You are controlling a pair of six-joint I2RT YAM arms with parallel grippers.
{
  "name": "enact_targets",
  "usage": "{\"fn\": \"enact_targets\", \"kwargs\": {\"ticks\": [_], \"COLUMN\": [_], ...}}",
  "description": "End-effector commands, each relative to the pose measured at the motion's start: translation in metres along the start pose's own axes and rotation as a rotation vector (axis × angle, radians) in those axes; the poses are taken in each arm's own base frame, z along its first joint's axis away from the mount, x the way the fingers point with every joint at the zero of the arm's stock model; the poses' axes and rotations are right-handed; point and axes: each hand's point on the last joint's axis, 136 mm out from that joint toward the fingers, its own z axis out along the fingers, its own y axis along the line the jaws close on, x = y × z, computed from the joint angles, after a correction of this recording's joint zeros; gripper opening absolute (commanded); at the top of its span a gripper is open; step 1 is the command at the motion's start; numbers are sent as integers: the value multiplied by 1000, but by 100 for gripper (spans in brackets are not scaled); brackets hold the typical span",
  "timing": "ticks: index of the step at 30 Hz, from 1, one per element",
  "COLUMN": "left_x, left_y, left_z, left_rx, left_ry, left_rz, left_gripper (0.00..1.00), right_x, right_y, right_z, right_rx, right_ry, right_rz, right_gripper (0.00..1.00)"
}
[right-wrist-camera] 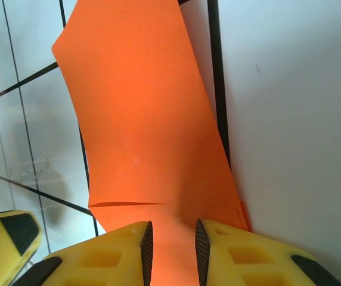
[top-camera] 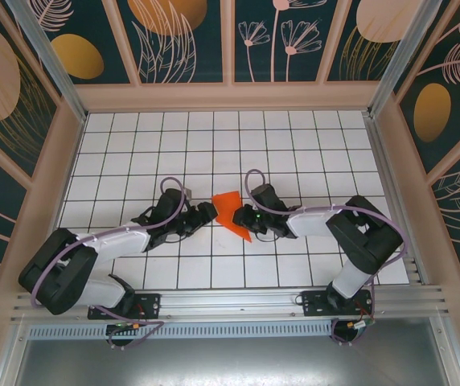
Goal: Fold a paper plane with a square sheet of paper (pick it up from the middle)
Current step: Fold the wing for the fifth time at the center of the table.
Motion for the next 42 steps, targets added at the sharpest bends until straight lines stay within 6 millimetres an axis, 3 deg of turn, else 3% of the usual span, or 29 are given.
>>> {"fn": "enact_targets", "kwargs": {"ticks": [1,16,22,42], "left_x": [4,5,6,8], "left_y": [-3,-13,-17,-14], "left_z": [4,26,34,51], "left_rx": [30,73,73,59], "left_ry": [11,55,76,106], "left_rz": [-35,-99,-96,-113], "left_gripper": [70,50,32,32], "right_x": [8,9,9,9], "right_y": [-13,-22,-22,-22], "right_z": [-5,-12,-13,-14], "right_rx": [-17,-54,-54,-52], "right_ry": [28,33,34,41], "right_rz": [59,79,79,72], "right_gripper": [29,29,29,28]}}
